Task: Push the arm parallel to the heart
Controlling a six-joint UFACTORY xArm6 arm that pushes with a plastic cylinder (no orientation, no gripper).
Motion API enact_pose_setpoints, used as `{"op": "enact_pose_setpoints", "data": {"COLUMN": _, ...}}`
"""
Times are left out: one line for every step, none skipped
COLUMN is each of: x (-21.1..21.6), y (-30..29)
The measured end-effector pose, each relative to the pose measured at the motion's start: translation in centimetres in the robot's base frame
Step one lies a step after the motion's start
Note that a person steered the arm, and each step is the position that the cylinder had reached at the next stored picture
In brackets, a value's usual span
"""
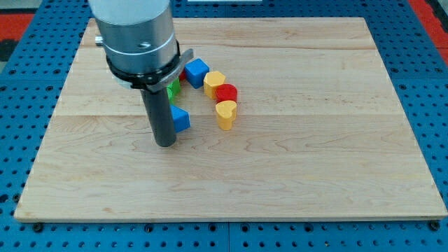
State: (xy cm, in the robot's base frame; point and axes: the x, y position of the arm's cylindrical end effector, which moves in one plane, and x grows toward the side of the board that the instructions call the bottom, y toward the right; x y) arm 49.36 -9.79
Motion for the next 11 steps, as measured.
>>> {"op": "enact_pose_setpoints", "data": {"x": -0.9, "y": 0.0}}
{"op": "enact_pose_setpoints", "data": {"x": -1.3, "y": 1.1}}
{"op": "enact_pose_setpoints", "data": {"x": -0.7, "y": 1.6}}
{"op": "enact_pose_setpoints", "data": {"x": 2.7, "y": 3.9}}
{"op": "enact_pose_setpoints", "data": {"x": 3.6, "y": 10.4}}
{"op": "enact_pose_setpoints", "data": {"x": 2.8, "y": 17.6}}
{"op": "enact_pose_setpoints", "data": {"x": -0.6, "y": 18.6}}
{"op": "enact_pose_setpoints", "data": {"x": -3.0, "y": 17.1}}
{"op": "enact_pose_setpoints", "data": {"x": -3.1, "y": 13.1}}
{"op": "enact_pose_setpoints", "data": {"x": -3.1, "y": 8.7}}
{"op": "enact_pose_setpoints", "data": {"x": -3.1, "y": 6.4}}
